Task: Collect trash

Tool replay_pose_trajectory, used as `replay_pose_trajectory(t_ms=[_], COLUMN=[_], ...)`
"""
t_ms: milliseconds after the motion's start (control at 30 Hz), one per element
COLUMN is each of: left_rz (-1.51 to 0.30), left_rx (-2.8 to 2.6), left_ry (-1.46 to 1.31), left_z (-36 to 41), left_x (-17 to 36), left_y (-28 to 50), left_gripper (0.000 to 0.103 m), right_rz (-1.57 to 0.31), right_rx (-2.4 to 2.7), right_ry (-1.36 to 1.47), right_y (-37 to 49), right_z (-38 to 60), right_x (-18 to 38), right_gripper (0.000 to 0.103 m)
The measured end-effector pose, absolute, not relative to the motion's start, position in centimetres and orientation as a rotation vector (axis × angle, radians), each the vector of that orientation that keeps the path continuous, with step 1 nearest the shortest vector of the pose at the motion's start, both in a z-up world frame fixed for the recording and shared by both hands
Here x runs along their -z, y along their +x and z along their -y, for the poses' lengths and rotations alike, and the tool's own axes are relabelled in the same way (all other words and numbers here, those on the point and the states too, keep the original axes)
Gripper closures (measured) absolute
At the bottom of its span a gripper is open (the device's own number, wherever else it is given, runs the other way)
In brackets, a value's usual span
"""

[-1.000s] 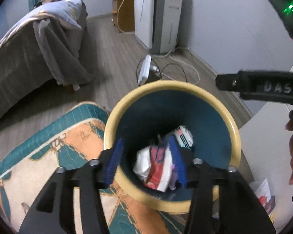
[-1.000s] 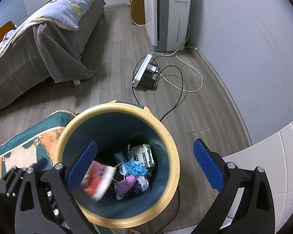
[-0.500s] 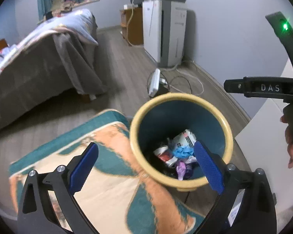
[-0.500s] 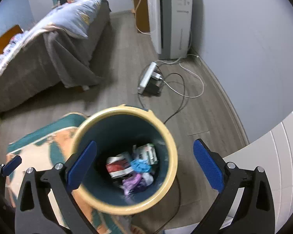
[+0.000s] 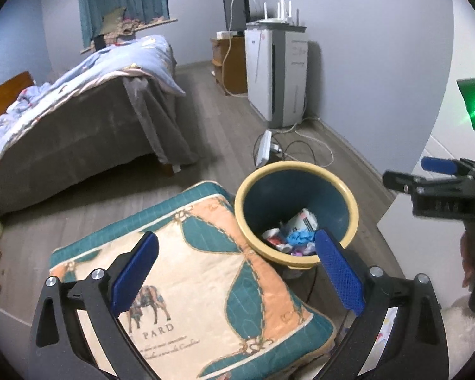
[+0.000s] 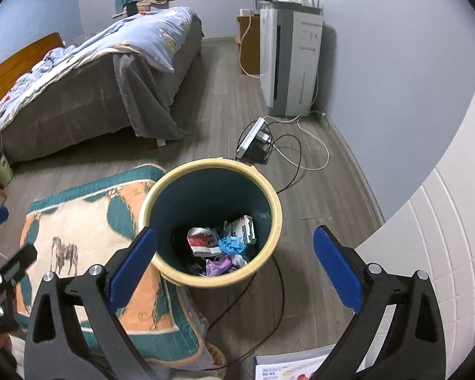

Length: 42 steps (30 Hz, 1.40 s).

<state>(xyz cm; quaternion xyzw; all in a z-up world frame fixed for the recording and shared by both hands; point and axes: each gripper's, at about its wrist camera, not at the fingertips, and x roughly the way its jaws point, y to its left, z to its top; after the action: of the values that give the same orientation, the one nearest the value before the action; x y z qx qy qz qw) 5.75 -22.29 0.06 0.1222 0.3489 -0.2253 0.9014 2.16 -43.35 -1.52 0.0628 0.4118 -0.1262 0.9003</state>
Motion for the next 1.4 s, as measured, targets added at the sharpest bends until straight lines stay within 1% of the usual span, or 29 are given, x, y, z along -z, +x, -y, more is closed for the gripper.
replay_pose_trajectory(t_ms=[167,300,1400], left_rz=[-0.72,-0.702,-0.701], left_rx=[0.473,0.461,0.489], left_ry=[0.203,0.219,0.211], left_z=[21.8,21.8,22.1], left_x=[0.1,0.0,-0.6], left_y=[6.1,6.2,5.7], left_gripper=[0.005,0.005,0.005], right_rz=[-0.825,-0.842,-0.849], right_rx=[0.267,0.263,0.29], right_ry=[0.074,0.041,0.041], right_y=[1.4,1.8,1.6], right_z=[42.2,41.7,41.5], right_x=[1.0,1.6,1.4], right_gripper=[0.006,0.006,0.006])
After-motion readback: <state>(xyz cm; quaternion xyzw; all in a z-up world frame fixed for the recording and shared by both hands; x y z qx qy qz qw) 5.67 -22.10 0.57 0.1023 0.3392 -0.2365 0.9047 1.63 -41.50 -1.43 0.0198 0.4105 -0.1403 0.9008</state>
